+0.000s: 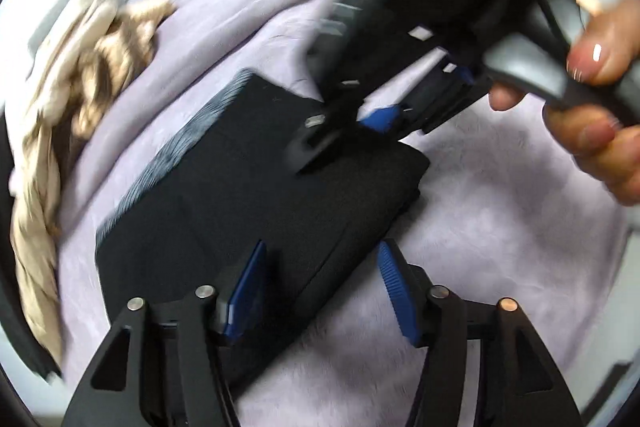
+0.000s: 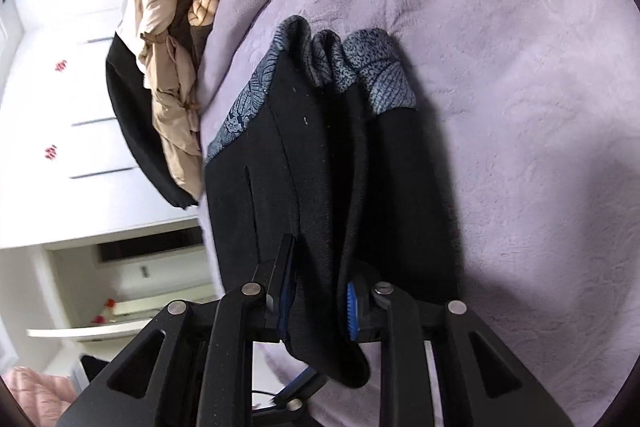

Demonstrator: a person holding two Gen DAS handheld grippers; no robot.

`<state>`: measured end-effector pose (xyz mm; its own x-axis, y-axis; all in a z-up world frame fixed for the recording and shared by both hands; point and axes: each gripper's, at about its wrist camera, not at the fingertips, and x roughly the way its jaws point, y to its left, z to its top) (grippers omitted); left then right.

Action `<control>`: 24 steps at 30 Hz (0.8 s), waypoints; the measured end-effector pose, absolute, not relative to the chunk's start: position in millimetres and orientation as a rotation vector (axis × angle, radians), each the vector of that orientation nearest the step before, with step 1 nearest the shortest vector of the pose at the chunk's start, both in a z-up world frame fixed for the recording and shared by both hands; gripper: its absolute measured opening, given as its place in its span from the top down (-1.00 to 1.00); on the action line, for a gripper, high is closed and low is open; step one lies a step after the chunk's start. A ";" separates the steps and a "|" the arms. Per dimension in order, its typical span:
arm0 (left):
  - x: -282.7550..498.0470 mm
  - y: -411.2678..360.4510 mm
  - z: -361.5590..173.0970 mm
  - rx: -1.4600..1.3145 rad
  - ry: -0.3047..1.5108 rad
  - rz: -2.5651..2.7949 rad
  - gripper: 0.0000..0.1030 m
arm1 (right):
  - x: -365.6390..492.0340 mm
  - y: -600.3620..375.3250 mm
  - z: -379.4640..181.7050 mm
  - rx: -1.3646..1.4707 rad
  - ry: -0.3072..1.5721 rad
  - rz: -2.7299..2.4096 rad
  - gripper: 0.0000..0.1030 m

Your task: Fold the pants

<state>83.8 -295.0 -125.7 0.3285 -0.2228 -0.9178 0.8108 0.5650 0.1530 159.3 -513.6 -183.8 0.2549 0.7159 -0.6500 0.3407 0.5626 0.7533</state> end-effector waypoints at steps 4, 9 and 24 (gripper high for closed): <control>109.8 -246.1 -98.1 0.558 1.076 -0.606 -0.65 | 158.9 -499.4 -149.3 0.736 1.397 0.191 0.26; 151.7 -183.1 -102.6 0.397 1.220 -0.394 -0.97 | 137.6 -497.5 -108.9 0.545 1.321 0.066 0.13; 152.2 -144.1 -116.0 0.257 1.419 -0.247 -0.97 | 117.4 -466.0 -124.6 0.471 1.418 0.004 -0.46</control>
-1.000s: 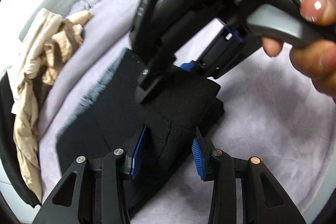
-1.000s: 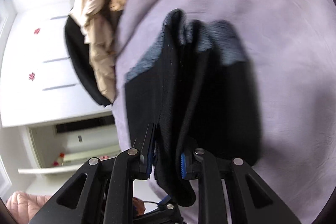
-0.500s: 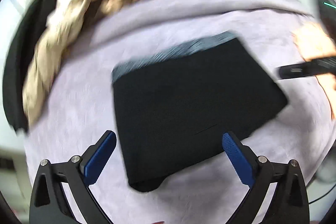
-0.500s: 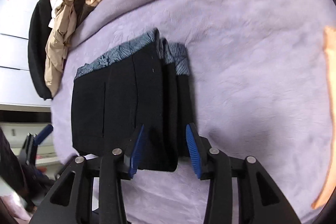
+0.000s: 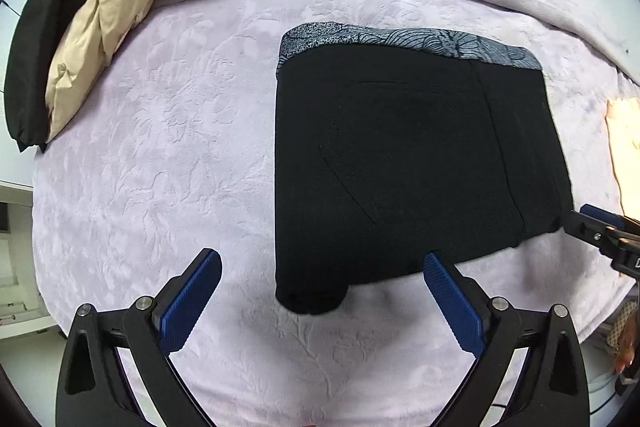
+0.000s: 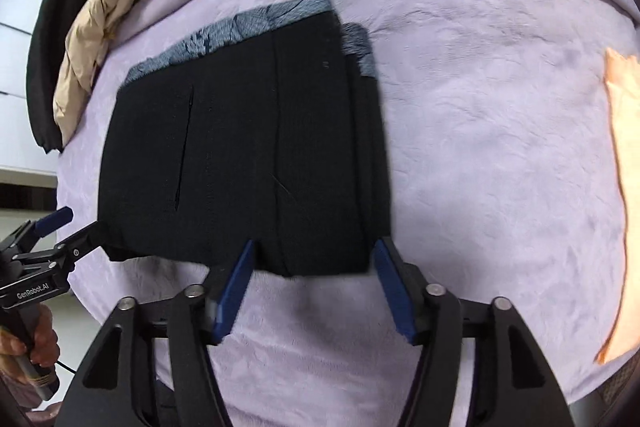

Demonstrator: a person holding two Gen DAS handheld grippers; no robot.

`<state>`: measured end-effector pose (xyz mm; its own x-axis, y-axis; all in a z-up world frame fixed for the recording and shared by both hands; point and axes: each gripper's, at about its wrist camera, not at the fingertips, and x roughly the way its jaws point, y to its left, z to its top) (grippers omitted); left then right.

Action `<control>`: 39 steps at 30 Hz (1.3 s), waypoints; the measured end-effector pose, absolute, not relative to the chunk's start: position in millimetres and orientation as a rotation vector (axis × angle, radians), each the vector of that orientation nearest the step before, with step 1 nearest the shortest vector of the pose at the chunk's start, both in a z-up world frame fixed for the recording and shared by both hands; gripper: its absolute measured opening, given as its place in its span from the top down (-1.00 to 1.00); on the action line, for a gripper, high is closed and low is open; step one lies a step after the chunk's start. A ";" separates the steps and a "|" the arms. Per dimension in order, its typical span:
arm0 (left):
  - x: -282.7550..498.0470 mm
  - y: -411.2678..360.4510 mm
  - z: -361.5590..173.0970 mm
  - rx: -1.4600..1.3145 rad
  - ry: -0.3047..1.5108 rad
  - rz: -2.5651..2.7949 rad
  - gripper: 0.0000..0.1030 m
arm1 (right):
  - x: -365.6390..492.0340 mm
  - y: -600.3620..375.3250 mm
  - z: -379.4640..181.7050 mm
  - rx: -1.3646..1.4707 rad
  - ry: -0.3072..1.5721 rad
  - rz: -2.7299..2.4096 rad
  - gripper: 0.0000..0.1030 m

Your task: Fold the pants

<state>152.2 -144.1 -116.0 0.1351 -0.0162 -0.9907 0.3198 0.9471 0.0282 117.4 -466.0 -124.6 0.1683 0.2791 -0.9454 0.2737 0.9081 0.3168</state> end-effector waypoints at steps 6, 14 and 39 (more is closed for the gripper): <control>143.3 -139.7 -89.1 0.245 1.405 -0.232 -0.97 | 89.0 -476.6 -104.1 0.583 1.397 0.014 -0.60; 126.7 -138.8 -69.1 0.211 1.371 -0.207 -0.97 | 68.5 -466.2 -89.9 0.506 1.412 -0.026 -0.61; 104.3 -123.3 -70.2 0.245 1.406 -0.106 -0.97 | 69.7 -439.8 -103.0 0.467 1.465 0.050 -1.00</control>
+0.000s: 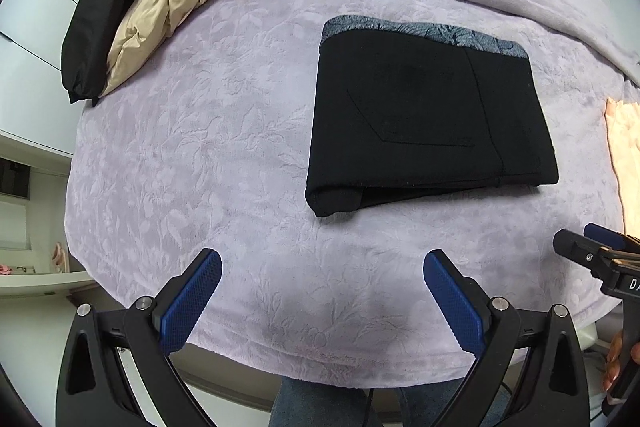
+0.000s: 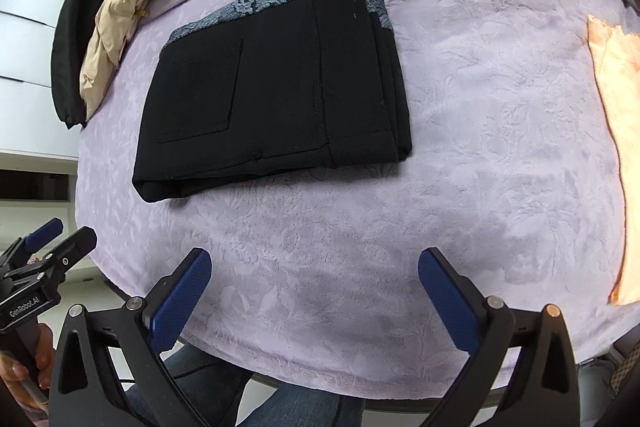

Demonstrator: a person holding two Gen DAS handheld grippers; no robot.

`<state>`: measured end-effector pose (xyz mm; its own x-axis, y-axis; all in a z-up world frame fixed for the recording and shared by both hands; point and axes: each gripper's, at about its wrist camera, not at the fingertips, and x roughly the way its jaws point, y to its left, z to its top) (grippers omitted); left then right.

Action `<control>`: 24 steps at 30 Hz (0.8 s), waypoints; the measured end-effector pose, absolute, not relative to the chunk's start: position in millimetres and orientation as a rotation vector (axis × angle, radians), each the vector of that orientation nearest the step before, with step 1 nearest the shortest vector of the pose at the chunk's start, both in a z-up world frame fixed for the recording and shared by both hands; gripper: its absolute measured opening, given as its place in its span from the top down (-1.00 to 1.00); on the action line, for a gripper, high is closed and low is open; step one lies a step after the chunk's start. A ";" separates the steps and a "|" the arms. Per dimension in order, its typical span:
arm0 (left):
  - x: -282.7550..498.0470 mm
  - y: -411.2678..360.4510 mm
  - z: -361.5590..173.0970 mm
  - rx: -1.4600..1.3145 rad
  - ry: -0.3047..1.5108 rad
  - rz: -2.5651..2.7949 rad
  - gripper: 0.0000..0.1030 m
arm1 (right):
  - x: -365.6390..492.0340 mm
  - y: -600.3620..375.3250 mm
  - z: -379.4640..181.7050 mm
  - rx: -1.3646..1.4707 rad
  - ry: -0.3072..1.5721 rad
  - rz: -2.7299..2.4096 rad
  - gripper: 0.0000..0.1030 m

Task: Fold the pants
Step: 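Raise both tools away from the folded pants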

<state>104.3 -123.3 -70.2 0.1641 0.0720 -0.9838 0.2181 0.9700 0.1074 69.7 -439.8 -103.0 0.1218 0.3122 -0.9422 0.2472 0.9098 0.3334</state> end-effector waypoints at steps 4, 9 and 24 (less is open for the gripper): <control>105.5 -126.4 -77.6 0.253 1.421 -0.124 -0.97 | 68.2 -444.1 -110.3 0.488 1.478 0.032 -1.00; 114.0 -135.4 -96.6 0.281 1.442 -0.158 -0.97 | 69.1 -448.2 -116.6 0.501 1.484 -0.004 -1.00; 140.7 -144.1 -131.2 0.305 1.529 -0.224 -0.96 | 85.3 -429.4 -134.8 0.545 1.535 -0.047 -1.00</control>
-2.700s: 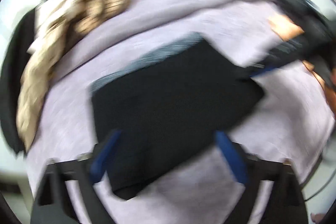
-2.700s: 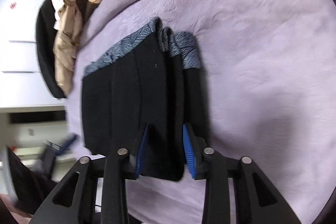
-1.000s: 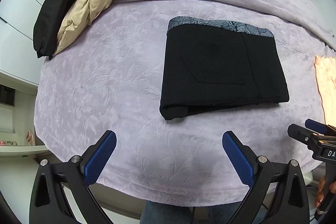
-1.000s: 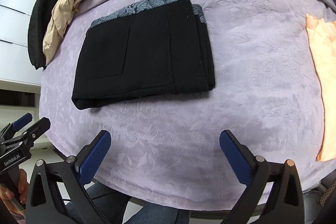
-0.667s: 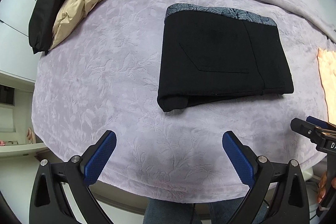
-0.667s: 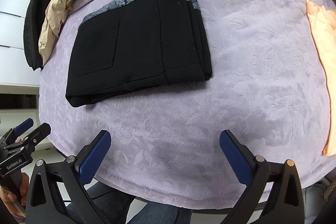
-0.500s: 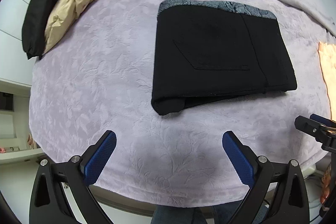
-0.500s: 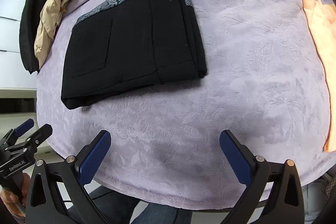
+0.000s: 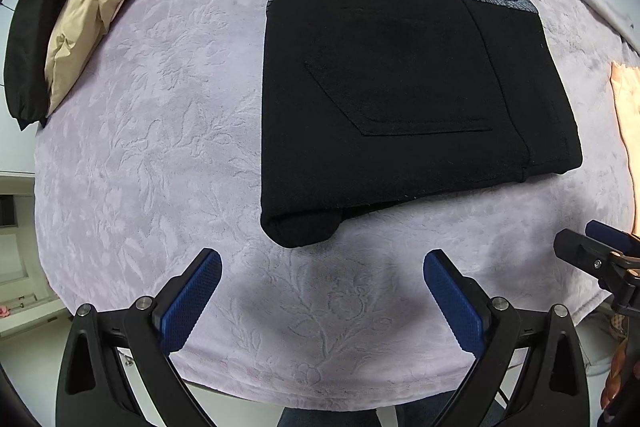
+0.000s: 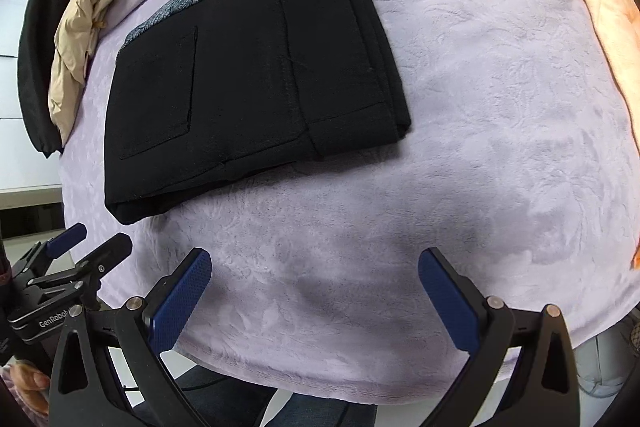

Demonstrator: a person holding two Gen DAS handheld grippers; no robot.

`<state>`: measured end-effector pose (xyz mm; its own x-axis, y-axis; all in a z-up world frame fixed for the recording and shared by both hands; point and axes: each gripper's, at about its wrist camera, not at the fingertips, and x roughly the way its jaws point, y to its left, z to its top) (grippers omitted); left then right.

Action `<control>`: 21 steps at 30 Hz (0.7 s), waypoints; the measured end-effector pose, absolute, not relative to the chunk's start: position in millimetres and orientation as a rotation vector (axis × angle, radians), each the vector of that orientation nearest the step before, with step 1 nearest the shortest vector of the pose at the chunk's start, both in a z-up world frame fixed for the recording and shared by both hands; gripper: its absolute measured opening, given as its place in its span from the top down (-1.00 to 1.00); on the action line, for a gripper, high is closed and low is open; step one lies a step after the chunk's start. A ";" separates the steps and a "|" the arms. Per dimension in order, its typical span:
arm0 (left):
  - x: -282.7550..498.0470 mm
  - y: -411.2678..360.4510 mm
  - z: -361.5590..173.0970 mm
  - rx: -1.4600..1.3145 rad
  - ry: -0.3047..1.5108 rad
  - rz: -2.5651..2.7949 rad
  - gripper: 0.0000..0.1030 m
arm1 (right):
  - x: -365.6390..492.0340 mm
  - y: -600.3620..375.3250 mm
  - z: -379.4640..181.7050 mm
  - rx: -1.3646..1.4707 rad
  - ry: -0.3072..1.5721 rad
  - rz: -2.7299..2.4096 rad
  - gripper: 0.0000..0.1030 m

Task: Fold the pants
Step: 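Raise both tools away from the folded pants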

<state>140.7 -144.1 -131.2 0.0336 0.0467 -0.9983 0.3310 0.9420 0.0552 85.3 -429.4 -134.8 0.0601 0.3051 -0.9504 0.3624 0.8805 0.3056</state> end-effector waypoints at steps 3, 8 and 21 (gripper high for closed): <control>145.1 -141.3 -131.0 0.307 1.532 -0.223 -0.97 | 91.2 -424.7 -135.6 0.538 1.541 -0.041 -1.00; 150.5 -139.1 -131.5 0.308 1.534 -0.219 -0.97 | 100.1 -421.9 -135.7 0.528 1.541 -0.035 -1.00; 158.2 -133.0 -136.6 0.283 1.550 -0.192 -0.96 | 113.5 -434.0 -133.8 0.512 1.532 -0.026 -1.00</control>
